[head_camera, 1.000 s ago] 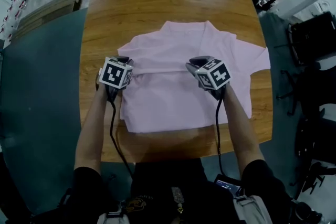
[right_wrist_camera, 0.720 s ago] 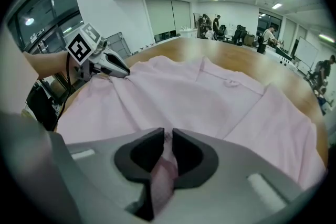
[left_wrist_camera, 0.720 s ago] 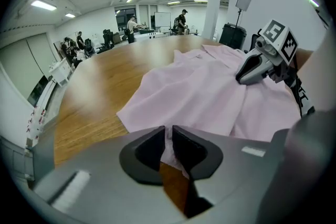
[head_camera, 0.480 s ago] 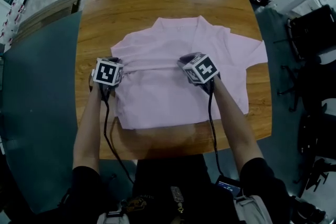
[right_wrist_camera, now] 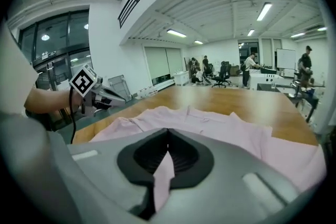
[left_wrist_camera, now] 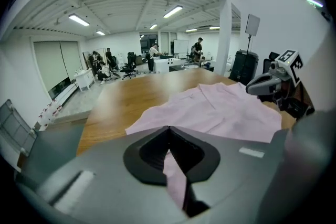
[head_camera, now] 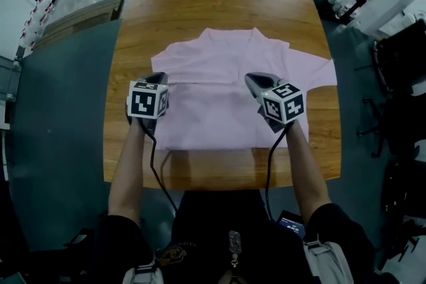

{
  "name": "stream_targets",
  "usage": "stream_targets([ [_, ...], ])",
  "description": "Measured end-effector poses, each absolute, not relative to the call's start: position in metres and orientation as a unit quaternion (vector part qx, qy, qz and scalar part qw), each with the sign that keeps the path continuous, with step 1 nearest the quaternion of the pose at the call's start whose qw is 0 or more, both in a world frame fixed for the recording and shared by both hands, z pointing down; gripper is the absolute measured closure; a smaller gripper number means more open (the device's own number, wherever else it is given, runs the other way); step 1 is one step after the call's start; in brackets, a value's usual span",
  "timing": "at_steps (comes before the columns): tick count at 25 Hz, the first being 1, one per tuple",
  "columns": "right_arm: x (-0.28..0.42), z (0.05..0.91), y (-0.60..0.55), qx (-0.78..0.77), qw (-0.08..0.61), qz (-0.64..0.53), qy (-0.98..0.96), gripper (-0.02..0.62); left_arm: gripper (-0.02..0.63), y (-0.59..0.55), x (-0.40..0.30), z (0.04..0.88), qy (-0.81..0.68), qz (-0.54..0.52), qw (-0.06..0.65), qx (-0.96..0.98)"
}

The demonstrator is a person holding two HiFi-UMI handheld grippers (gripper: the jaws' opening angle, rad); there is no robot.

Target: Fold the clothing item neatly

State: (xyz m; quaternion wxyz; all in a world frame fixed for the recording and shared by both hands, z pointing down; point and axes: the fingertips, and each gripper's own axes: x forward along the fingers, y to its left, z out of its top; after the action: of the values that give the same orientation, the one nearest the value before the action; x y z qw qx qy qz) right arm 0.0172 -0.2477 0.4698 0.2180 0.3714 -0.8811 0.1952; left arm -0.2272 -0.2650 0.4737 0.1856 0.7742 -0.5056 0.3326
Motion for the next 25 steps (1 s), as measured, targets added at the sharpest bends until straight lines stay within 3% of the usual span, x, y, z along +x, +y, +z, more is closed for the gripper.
stream_targets([
  [9, 0.098, 0.439, -0.19, 0.484, 0.211, 0.181, -0.829, 0.594, 0.598, -0.214, -0.106, 0.447, -0.42, 0.254, 0.166, 0.855],
  [25, 0.299, 0.457, -0.157, 0.586, 0.217, 0.203, -0.754, 0.594, 0.598, -0.189, 0.135, 0.453, -0.284, 0.285, 0.138, 0.905],
])
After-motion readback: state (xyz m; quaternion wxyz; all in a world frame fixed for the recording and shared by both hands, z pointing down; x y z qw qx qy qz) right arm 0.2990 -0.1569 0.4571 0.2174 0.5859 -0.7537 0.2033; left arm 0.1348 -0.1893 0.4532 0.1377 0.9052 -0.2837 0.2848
